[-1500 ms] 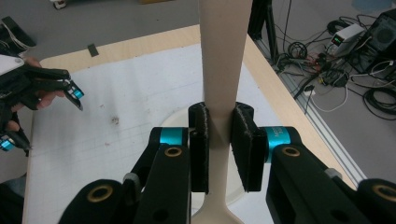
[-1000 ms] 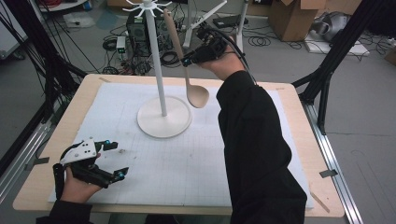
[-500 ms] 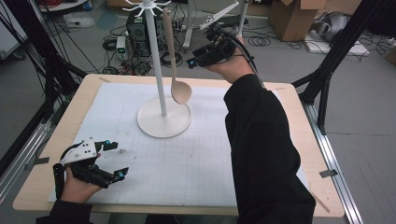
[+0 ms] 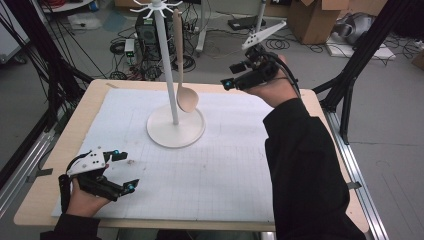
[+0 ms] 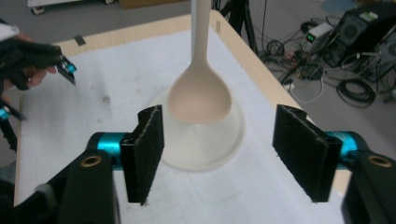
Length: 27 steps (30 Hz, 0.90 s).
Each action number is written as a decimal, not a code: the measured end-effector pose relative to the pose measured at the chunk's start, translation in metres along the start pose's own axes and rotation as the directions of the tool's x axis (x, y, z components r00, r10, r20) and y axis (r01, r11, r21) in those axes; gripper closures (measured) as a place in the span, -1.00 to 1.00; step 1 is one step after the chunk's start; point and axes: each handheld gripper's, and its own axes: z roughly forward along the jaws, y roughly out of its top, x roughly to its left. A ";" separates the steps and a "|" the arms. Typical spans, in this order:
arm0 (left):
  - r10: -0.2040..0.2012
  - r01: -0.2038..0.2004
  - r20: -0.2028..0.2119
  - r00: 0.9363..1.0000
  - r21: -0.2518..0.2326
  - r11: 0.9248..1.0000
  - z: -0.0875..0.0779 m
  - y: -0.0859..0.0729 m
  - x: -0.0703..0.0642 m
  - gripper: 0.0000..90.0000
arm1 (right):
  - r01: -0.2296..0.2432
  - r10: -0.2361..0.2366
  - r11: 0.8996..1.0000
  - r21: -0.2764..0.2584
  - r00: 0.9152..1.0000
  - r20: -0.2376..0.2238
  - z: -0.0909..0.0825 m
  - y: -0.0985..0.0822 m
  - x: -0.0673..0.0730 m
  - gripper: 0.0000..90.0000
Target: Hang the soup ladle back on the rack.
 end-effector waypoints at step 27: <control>0.004 -0.004 0.013 1.000 0.007 1.000 0.009 0.000 0.002 -0.96 | -0.016 0.014 0.996 -0.090 1.000 -0.027 -0.014 -0.108 0.030 -0.72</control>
